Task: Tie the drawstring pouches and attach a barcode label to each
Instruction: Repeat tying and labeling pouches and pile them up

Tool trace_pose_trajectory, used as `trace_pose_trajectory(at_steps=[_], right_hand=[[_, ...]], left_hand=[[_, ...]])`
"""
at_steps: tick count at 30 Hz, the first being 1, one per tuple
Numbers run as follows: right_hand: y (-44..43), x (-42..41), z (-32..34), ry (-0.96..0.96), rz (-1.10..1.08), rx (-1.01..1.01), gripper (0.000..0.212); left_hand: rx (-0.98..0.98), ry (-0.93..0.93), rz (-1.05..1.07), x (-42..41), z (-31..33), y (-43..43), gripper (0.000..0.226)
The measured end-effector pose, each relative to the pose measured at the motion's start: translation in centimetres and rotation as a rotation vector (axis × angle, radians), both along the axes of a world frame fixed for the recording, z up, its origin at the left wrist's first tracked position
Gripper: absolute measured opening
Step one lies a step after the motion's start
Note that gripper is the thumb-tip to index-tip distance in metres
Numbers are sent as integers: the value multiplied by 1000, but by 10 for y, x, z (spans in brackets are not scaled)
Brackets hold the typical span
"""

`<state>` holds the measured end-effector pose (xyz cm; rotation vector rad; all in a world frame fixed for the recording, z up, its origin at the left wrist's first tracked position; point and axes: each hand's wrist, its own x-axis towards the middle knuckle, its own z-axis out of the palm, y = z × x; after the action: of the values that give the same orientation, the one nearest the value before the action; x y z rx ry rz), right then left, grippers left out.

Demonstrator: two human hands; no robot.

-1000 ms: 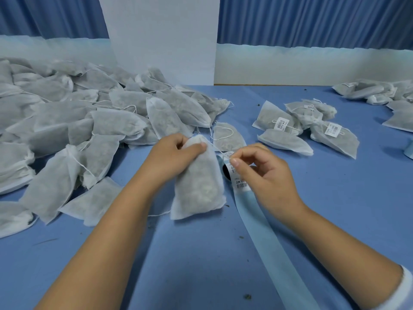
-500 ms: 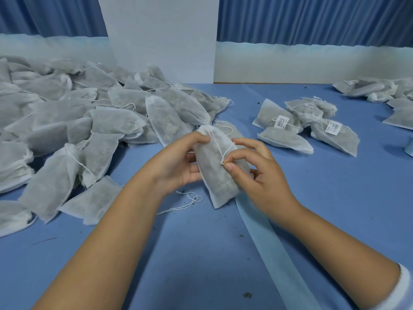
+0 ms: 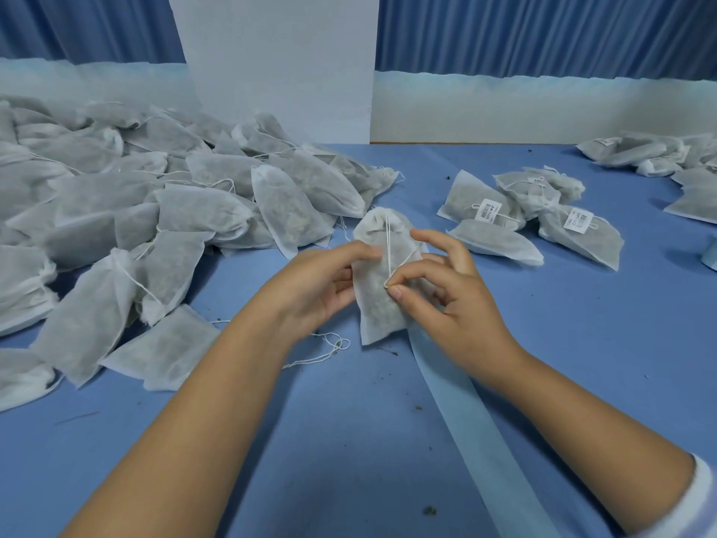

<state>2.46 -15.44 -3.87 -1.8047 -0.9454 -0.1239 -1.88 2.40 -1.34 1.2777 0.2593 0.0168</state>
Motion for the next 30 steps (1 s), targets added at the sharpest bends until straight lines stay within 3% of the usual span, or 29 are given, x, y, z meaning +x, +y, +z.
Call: trace_pose_trajectory(at_steps=[4, 9, 13, 16, 22, 27, 30], right_hand=[[-1, 2, -2, -6, 16, 15, 9], [-3, 4, -2, 121, 70, -29, 23], [-7, 13, 3, 45, -26, 58, 32], [-11, 21, 3, -6, -72, 26, 30], [-19, 33, -2, -97, -57, -347, 26], [-19, 31, -1, -145, 34, -530, 40], [-16, 30, -5, -122, 77, -594, 28]], left_hand=[[259, -37, -14, -5, -1, -5, 17], [339, 3, 12, -6, -3, -5, 24], [386, 49, 52, -4, -6, -3, 22], [365, 73, 82, -2, -8, 1, 27], [308, 80, 89, 2, -10, 10, 34], [52, 173, 7, 4, -13, 14, 15], [-84, 229, -80, 3, -16, 17, 16]])
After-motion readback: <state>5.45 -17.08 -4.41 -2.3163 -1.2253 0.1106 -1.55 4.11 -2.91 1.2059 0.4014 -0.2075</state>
